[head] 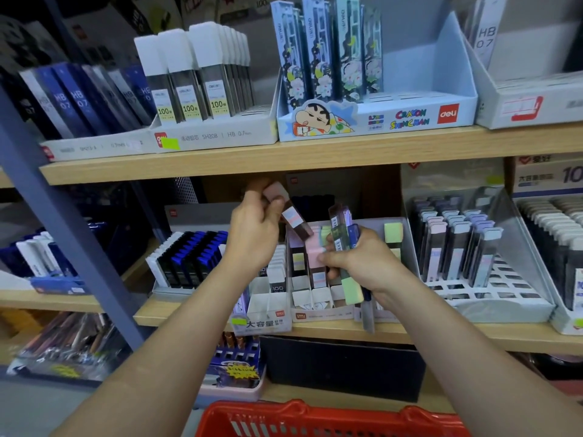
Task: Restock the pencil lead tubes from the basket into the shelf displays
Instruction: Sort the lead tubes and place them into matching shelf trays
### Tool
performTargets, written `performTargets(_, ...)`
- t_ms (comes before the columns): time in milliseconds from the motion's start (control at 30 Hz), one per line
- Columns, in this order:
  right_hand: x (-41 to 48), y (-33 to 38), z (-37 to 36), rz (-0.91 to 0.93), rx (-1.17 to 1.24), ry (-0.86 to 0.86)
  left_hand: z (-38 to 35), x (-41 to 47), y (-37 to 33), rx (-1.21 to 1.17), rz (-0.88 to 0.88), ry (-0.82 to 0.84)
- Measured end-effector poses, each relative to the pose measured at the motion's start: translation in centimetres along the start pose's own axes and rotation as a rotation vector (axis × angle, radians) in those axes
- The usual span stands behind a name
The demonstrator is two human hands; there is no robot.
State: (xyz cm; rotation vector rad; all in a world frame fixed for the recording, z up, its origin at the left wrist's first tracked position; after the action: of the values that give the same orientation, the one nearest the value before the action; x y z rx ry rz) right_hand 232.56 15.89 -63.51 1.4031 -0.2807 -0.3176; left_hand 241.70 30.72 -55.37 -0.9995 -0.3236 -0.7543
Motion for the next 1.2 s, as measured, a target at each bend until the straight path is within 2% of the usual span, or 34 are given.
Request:
performTargets(267, 0.0, 0.2, 0.7, 0.018, 0.023, -0.012, -3.0, -0.7, -0.8, 0.157, -0.146, 0.174)
performTargets(467, -0.1, 0.1, 1.5, 0.005, -0.005, -0.034, -4.4, -1.7, -0.2, 0.226, -0.133, 0.286)
performTargets(567, -0.2, 0.0, 1.6, -0.001, 0.0, -0.038, -5.0, -2.4, -0.1, 0.342, -0.239, 0.276)
performTargets(667, -0.2, 0.0, 1.5, -0.007, 0.019, -0.041, -5.2, -2.8, -0.1, 0.373, -0.264, 0.251)
performTargets(733, -0.4, 0.0, 1.4, -0.011, 0.044, -0.044, -5.1, -2.9, -0.3, 0.352, -0.249, 0.255)
performTargets(867, -0.6, 0.2, 1.1, 0.001, 0.091, -0.044, -4.9, -2.8, 0.2, 0.205, -0.107, 0.281)
performTargets(1033, -0.9, 0.5, 1.3, 0.006, 0.121, -0.059, -4.9, -3.3, 0.3, 0.26, -0.112, 0.263)
performTargets(1200, -1.6, -0.3, 1.3, -0.126, 0.355, -0.004, -4.0, -3.5, 0.1, 0.239, -0.085, 0.154)
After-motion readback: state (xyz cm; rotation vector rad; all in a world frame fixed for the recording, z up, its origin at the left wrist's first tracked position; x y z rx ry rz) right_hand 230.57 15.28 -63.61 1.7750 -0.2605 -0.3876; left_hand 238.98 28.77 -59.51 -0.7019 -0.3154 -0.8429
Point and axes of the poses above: each hand's wrist, its own x-axis towards the middle knuckle, its own z-axis out of the back of the hand, y = z × x, the point moved 7 cm from there along x, towards the middle knuckle, and after that the axes turned 6 degrees about y, right-handed, at the moved point
